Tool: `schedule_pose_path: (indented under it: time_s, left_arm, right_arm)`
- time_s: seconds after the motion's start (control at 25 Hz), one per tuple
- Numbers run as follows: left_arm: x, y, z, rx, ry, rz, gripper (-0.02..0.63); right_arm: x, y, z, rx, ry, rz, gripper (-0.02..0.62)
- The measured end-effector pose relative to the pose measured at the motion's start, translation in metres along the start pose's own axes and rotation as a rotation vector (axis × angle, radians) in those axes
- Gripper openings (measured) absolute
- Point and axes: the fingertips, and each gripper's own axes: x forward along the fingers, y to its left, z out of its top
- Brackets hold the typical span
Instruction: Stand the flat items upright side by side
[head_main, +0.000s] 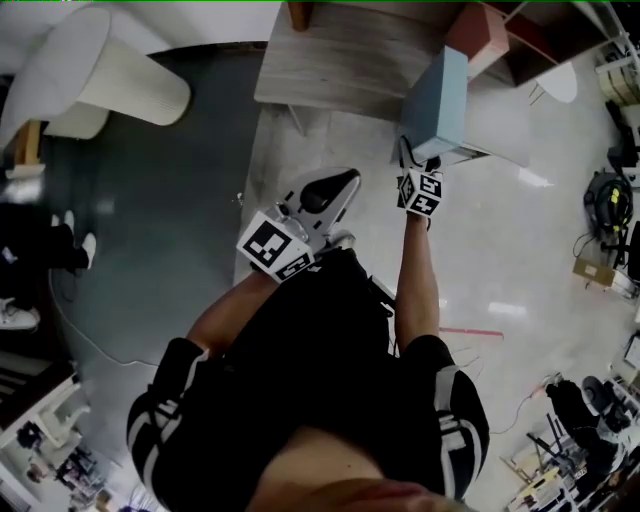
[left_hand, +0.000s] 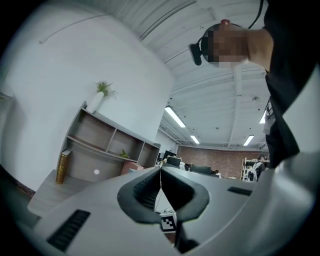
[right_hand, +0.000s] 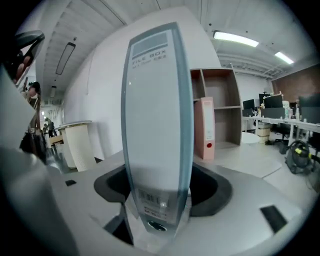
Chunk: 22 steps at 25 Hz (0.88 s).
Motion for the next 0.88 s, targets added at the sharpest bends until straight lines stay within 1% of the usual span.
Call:
schedule_pose_path:
  time_s: [0.04, 0.2, 0.28, 0.36, 0.48, 0.6, 0.76, 0.88]
  left_arm:
    - [0.003, -0.002, 0.003, 0.002, -0.002, -0.01, 0.025]
    - [0.02, 0.006, 0.009, -0.009, 0.009, -0.033, 0.025]
    - [0.038, 0.015, 0.011, -0.001, 0.019, -0.044, 0.025]
    - [0.061, 0.026, 0.011, 0.004, 0.03, -0.061, 0.025]
    - [0.086, 0.044, 0.016, -0.013, 0.034, -0.095, 0.025]
    - [0.101, 0.056, 0.024, -0.029, 0.043, -0.135, 0.025]
    - [0.12, 0.07, 0.033, -0.035, 0.064, -0.201, 0.025]
    - [0.131, 0.082, 0.035, -0.034, 0.079, -0.216, 0.025]
  right_arm:
    - [-0.002, -0.006, -0.001, 0.007, 0.011, -0.012, 0.337]
    - [-0.004, -0.01, -0.003, -0.059, 0.072, -0.031, 0.334]
    - [0.001, -0.016, -0.002, -0.07, 0.096, -0.034, 0.333]
    - [0.009, -0.026, 0.002, -0.065, 0.104, -0.043, 0.333]
    - [0.024, -0.034, 0.004, -0.065, 0.126, -0.066, 0.332]
    - [0.033, -0.036, 0.007, -0.041, 0.146, -0.108, 0.33]
    - [0.043, -0.045, 0.025, -0.008, 0.147, -0.168, 0.328]
    - [0.052, -0.052, 0.029, -0.007, 0.161, -0.189, 0.327]
